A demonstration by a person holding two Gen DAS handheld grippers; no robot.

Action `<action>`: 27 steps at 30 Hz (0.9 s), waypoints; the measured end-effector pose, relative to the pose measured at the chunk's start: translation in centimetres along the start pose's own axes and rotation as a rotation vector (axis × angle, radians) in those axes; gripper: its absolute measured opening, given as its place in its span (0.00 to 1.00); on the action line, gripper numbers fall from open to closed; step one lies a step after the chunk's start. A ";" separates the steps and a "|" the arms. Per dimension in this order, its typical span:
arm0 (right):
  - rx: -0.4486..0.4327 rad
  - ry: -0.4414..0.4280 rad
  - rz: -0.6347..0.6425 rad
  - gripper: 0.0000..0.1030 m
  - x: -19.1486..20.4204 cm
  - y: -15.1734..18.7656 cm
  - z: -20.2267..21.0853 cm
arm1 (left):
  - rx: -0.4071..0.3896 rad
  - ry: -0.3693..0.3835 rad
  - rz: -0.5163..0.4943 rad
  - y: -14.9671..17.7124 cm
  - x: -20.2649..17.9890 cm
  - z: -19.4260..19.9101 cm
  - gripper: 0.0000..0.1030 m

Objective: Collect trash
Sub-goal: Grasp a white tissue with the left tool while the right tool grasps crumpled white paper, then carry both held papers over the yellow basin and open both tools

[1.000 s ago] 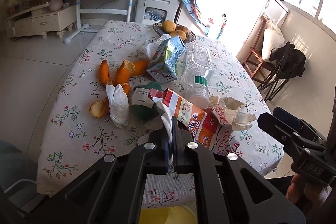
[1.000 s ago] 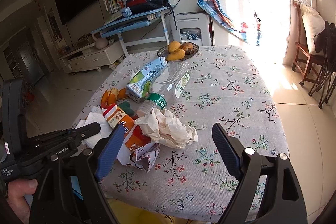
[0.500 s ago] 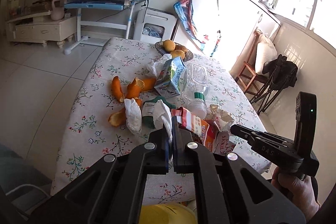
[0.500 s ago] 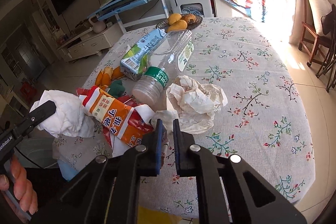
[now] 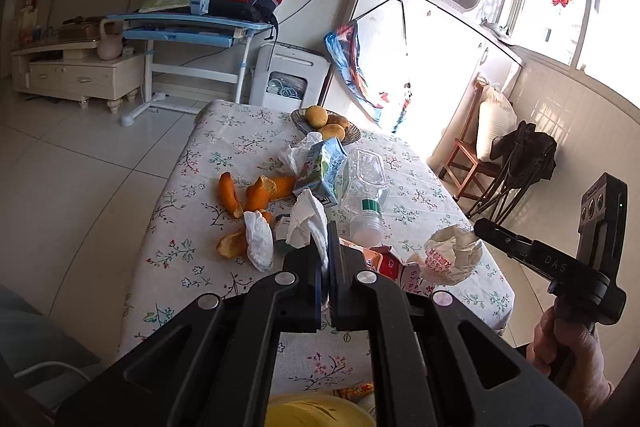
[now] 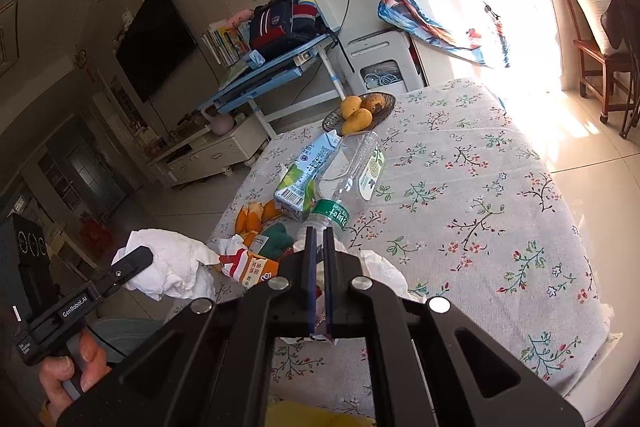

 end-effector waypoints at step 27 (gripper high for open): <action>0.300 0.336 0.308 0.28 -1.9 6.5 -4.0 | -0.011 0.000 0.004 0.2 0.2 1.0 0.03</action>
Point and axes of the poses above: each gripper's, at about its wrist camera, not at the fingertips, and z roughly against the way its jaws point, x to its left, y to its underside, the point moved 4 cm from there along -z, roughly the way its jaws point, and after that the axes turned 13 degrees about y, right-handed, at the moved point
